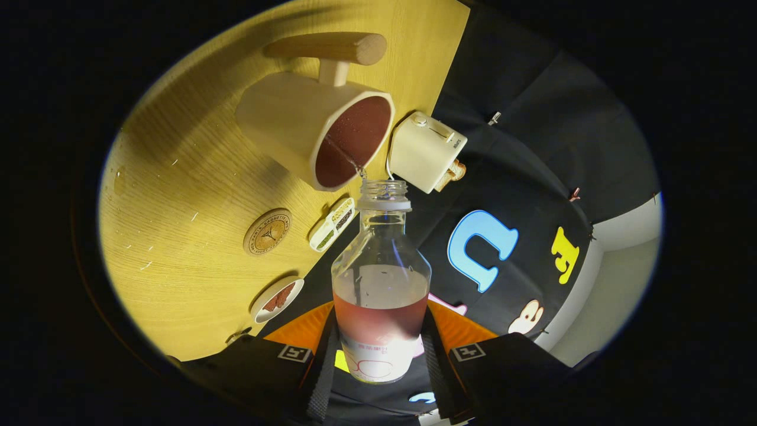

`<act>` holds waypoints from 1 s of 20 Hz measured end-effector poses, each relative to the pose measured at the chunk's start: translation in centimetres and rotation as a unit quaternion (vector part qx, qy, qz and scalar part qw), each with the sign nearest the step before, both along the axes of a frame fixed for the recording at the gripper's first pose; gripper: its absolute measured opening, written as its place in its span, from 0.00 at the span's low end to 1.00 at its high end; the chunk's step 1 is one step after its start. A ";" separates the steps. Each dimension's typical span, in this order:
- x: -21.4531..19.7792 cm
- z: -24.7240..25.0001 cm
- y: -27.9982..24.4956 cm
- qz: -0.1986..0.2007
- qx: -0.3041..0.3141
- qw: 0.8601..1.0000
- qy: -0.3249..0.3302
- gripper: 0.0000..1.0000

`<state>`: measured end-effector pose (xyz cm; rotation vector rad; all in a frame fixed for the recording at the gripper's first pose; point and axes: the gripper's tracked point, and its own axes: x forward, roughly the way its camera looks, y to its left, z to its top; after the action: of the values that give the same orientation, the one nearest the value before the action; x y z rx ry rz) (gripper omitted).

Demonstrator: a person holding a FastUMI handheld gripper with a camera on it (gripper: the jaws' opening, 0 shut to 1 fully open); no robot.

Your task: Take the bottle from table, then pour the juice into the cup, finally place the bottle on the coaster

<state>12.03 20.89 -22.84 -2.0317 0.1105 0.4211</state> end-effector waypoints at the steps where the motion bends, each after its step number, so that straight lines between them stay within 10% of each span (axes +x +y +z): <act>1: -0.1 0.0 -0.1 0.002 -0.002 1.000 0.000 0.71; 20: -0.3 -0.2 -0.5 -0.019 0.032 0.999 0.012 0.70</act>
<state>11.74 20.38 -23.02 -1.9588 0.1492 0.4202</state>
